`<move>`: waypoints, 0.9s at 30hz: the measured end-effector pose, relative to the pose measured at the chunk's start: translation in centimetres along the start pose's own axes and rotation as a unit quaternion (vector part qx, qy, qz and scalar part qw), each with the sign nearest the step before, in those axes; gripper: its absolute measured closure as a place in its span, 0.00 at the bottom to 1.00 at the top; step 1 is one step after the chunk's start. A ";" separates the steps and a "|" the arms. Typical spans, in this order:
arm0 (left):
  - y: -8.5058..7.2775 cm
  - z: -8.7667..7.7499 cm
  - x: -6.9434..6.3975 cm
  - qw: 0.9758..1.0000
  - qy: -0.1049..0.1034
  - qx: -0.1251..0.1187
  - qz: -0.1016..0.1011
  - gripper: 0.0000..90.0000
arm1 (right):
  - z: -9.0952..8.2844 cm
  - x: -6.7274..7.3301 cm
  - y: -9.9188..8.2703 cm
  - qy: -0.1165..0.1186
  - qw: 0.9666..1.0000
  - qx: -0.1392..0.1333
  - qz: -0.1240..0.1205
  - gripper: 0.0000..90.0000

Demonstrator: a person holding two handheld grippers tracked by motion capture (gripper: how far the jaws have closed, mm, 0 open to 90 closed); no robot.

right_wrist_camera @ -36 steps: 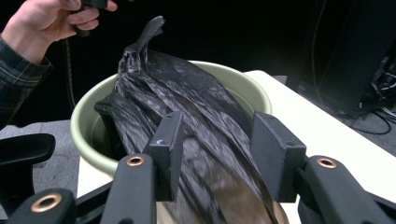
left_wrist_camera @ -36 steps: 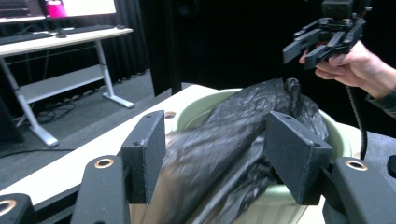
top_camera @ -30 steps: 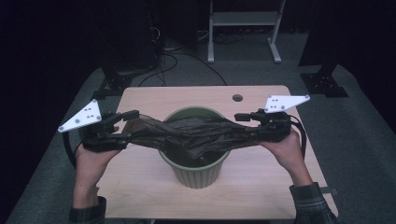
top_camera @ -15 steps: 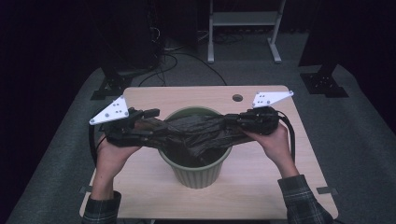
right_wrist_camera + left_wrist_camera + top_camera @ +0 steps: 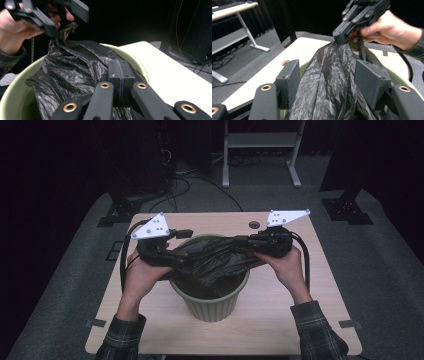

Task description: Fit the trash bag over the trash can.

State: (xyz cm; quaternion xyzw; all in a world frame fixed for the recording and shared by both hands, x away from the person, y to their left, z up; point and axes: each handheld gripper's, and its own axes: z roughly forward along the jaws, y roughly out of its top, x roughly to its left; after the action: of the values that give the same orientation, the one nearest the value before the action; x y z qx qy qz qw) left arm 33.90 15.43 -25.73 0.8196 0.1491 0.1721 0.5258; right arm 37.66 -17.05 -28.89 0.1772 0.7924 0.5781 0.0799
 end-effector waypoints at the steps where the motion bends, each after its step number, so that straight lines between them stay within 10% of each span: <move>1: 0.0 0.2 0.0 1.000 0.001 0.002 0.001 0.41 | 0.0 0.0 0.0 0.001 1.000 -0.001 0.001 1.00; 13: -0.4 2.5 -0.2 0.999 0.009 0.032 0.008 0.41 | 0.3 0.5 0.9 0.011 1.000 -0.011 -0.002 1.00; 18: -0.8 1.9 0.6 0.998 0.041 0.054 0.015 0.66 | 0.3 0.6 0.7 0.011 1.000 -0.008 -0.002 1.00; 23: -1.1 1.9 1.0 0.998 0.023 0.062 0.008 0.95 | 0.4 0.4 0.5 0.007 1.000 -0.003 0.000 1.00; 27: -1.1 2.3 1.2 0.998 0.022 0.067 0.001 1.00 | 0.2 0.8 0.6 -0.011 1.000 -0.017 -0.004 0.80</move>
State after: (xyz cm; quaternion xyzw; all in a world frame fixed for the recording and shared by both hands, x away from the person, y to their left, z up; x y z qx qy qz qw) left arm 35.90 14.56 -27.49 0.8490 0.1712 0.1806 0.4662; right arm 37.13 -16.44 -28.30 0.1790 0.7823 0.5892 0.0943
